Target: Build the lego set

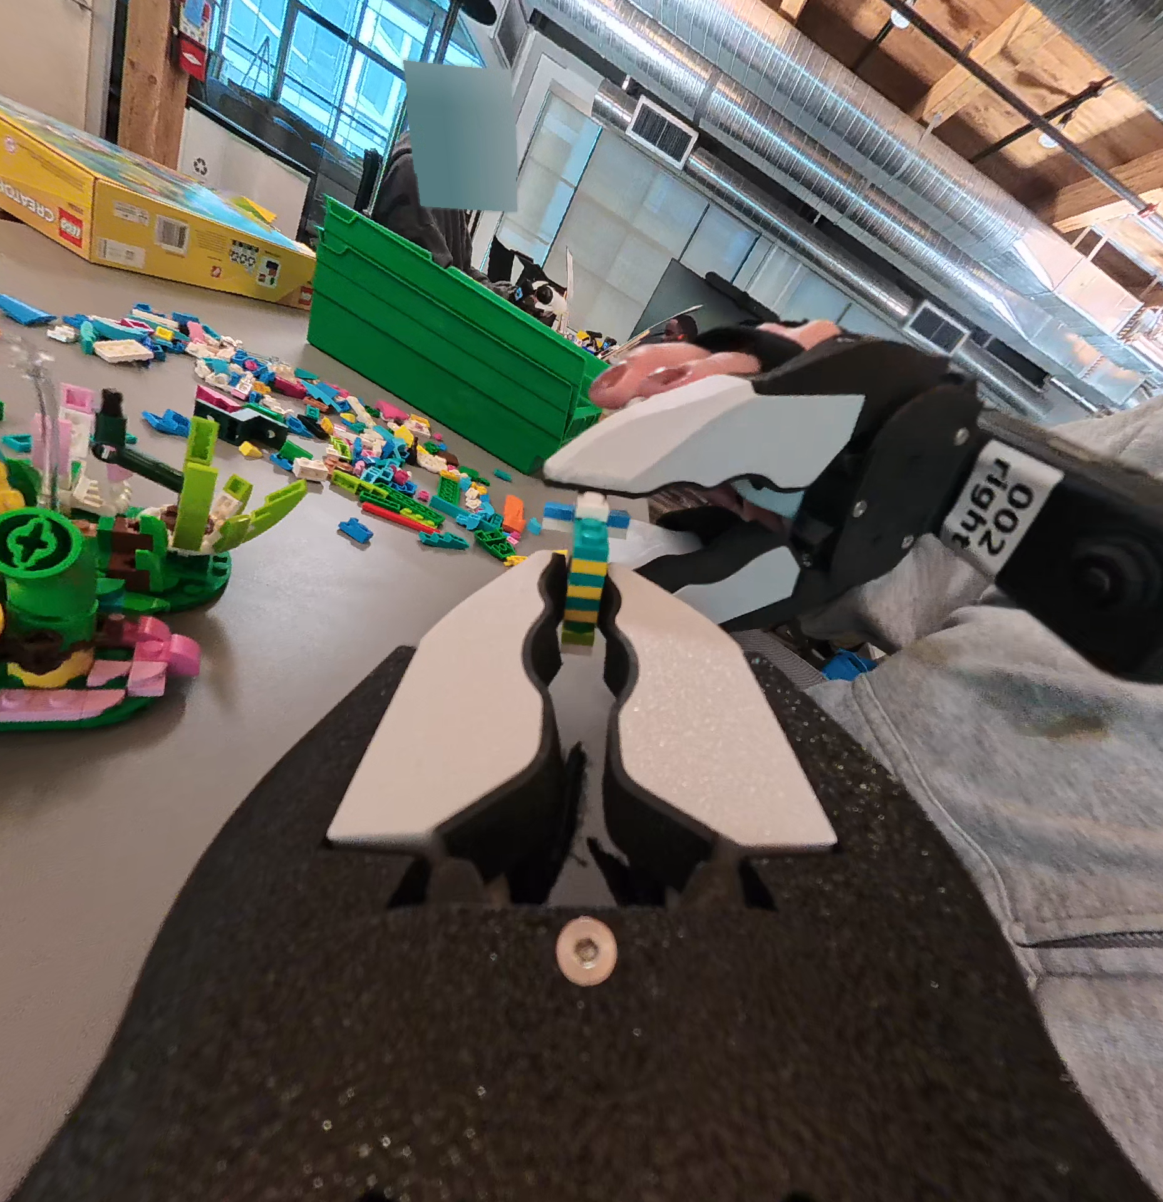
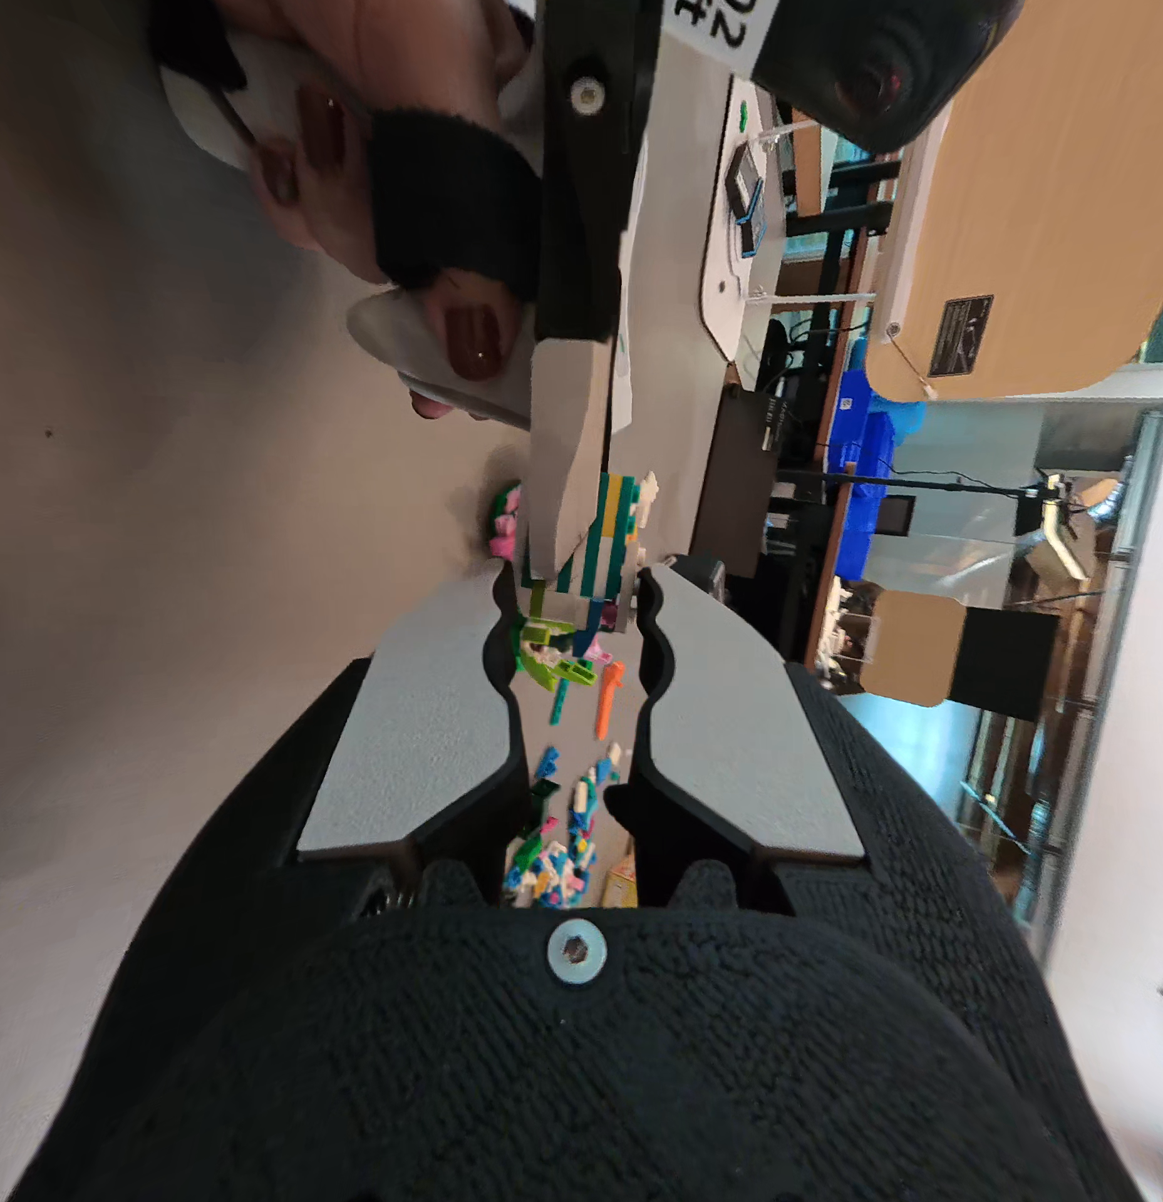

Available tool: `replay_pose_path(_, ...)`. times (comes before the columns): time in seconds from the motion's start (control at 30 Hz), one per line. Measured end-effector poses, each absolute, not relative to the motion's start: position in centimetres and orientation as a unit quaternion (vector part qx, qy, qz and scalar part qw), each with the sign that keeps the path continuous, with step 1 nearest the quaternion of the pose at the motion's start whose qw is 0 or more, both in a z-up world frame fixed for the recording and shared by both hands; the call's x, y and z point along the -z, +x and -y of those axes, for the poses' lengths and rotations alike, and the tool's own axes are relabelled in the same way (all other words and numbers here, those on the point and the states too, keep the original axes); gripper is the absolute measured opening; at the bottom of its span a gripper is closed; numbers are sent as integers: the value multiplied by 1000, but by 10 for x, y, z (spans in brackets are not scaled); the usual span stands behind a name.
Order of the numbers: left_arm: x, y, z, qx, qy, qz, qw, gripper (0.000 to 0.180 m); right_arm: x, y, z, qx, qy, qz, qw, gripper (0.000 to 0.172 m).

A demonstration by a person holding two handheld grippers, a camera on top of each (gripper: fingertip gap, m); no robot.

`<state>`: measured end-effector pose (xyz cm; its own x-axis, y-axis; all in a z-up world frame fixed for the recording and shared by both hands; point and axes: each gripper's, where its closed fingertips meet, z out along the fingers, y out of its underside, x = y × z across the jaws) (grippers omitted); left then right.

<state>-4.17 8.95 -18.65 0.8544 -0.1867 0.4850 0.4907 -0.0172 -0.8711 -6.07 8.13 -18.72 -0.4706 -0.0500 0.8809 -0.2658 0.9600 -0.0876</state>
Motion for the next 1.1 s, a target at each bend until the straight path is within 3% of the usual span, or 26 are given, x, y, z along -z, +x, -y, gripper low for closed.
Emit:
replay_pose_path(0.23, 189, -45, -89, 248, -670, 125, 688, 10, 188, -65, -81, -62, 132, 837, 527, 33)
replay_pose_path(0.47, 187, -46, -88, 264, -661, 130, 691, 8, 189, -63, -81, -212, -8, 878, 429, 38)
replay_pose_path(0.63, 186, -46, -87, 277, -654, 131, 691, 8, 187, -64, -83, -217, 8, 870, 443, 44)
replay_pose_path(0.8, 185, -46, -86, 289, -650, 131, 691, 8, 189, -67, -83, -182, 56, 853, 486, 34)
replay_pose_path(1.1, 187, -46, -87, 289, -650, 131, 690, 8, 190, -68, -84, -163, 72, 850, 496, 33)
